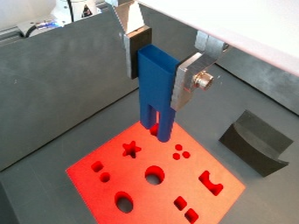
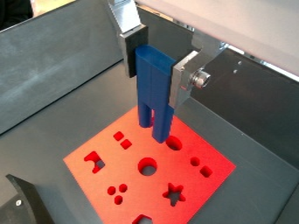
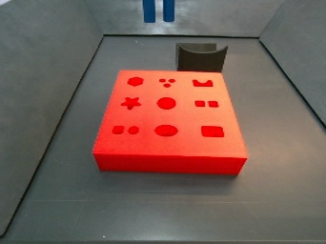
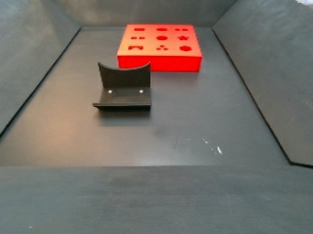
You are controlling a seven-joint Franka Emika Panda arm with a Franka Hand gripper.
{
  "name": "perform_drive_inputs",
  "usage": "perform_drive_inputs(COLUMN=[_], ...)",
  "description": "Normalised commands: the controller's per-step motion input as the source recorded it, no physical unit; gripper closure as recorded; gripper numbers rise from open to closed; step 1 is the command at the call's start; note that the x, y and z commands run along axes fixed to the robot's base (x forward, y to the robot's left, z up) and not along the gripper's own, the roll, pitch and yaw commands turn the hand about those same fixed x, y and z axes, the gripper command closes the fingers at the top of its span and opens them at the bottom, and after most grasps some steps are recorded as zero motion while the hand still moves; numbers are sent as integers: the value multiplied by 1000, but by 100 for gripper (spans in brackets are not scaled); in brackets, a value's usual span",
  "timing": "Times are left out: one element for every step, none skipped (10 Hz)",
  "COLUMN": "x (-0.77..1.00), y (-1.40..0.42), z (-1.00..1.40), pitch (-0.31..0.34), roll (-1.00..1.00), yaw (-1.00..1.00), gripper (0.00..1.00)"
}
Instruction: Insert the square-circle object.
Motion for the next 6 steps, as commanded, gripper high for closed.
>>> perform_drive_inputs(x=[231,226,89,120,140,0], y=[-34,-294,-514,-643,-749,-540], z=[-334,-337,-343,-486,-611,-749], pitch=[6,-19,-156,-151,-83,0], roll=[-37,-233,-173,-101,-59,-70], yaw=[-86,-371,-326,-237,-140,0], gripper=[100,100,100,100,100,100])
